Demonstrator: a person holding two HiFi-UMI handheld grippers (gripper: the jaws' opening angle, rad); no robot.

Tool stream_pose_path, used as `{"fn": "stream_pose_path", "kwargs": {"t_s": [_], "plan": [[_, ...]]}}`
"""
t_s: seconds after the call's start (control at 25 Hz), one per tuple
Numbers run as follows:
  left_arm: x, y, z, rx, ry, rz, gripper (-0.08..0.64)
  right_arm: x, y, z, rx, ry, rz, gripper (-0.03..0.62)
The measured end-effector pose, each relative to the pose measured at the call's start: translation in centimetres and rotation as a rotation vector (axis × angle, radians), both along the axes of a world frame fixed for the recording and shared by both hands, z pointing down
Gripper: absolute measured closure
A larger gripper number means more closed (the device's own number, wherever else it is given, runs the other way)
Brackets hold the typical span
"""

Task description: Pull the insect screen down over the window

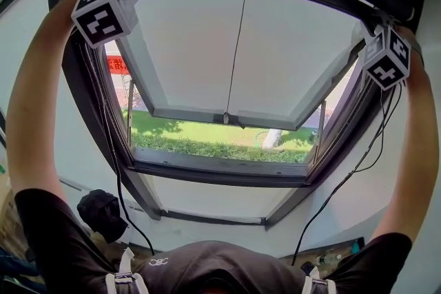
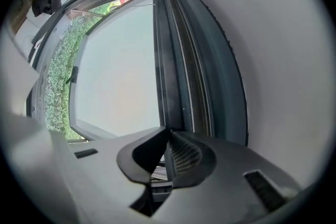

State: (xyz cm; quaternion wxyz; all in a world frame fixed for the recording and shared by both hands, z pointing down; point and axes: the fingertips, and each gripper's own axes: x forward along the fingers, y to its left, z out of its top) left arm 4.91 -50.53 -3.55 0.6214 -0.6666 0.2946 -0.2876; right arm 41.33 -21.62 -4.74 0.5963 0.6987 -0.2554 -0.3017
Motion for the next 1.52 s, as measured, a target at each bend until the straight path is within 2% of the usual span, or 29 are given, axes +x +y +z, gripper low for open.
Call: {"fn": "stream_pose_path", "kwargs": {"t_s": [0.16,0.4,0.76,1.04,1.28,1.52], "plan": [[-0.2,0.2,2.3,-0.025,-0.034,0.007,0.535,-0.2,0.0,2.2,-0.048,-0.013,0.0,0.563],[-0.7,0.7,5.1,-0.053,-0.061,0.018,0.535,-0.6,0.5,4.8,-0.073,-0.051,-0.021,0.563],[-0.6,1.0,11.8,-0.184,-0.153,0.02,0.535,-0.1,0.7,11.4,-0.169,-0.133,-0.019,0.562],[-0.5,1.4,20.5,-0.293,-0.251,0.048,0.535,0.3,0.6,20.3,-0.326,-0.194,0.003,0.568],[-0.9,1.2,27.2,-0.386,-0.328,0.04,0.535,-0.3,0.5,26.7,-0.472,-0.258,0.025,0.569],[-1.1,1.5,30.7,-0.385,-0.326,0.031,0.534,-0.6,0.8,30.0,-0.452,-0.303,0.014,0.569]]}}
